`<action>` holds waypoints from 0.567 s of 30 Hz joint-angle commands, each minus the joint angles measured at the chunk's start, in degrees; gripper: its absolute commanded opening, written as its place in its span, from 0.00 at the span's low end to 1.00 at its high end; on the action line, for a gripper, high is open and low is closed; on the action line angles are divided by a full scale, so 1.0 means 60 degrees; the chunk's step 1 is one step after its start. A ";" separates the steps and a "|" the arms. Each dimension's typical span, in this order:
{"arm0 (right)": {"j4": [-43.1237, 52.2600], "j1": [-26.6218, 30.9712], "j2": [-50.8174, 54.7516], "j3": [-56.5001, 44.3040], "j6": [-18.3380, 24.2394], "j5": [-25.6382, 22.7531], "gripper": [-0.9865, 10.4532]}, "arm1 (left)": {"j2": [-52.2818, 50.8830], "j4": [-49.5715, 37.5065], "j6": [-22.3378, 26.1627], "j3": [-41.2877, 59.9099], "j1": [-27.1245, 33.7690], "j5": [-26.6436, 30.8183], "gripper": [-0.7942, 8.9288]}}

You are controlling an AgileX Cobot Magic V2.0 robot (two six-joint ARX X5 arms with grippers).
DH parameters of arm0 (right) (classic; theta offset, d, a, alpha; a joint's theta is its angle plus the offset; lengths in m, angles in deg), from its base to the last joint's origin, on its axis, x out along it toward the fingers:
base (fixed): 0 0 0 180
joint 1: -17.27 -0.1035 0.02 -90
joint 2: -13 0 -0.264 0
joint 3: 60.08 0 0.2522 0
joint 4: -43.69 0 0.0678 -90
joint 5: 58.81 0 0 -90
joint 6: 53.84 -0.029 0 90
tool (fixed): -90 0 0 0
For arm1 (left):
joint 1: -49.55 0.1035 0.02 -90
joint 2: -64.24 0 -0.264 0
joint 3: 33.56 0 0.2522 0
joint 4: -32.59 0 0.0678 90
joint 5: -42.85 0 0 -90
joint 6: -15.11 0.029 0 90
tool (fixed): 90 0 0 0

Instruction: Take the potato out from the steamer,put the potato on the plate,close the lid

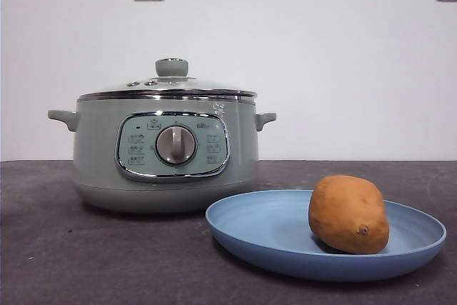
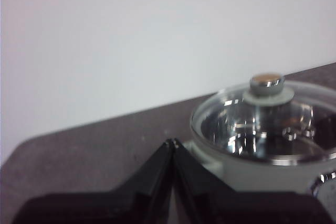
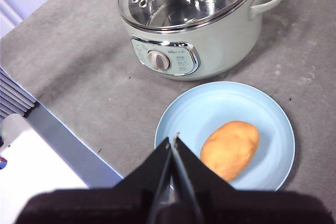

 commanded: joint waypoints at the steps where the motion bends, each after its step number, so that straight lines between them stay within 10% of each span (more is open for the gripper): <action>1: 0.0018 -0.0015 0.0015 0.0007 -0.0055 -0.0011 0.09 | -0.0448 -0.0106 -0.0382 0.0586 0.0051 0.0197 0.08; 17: 0.0015 -0.0015 0.0015 0.0007 -0.0058 -0.0015 0.09 | -0.1468 0.0113 -0.1056 0.2637 0.0051 0.0958 0.08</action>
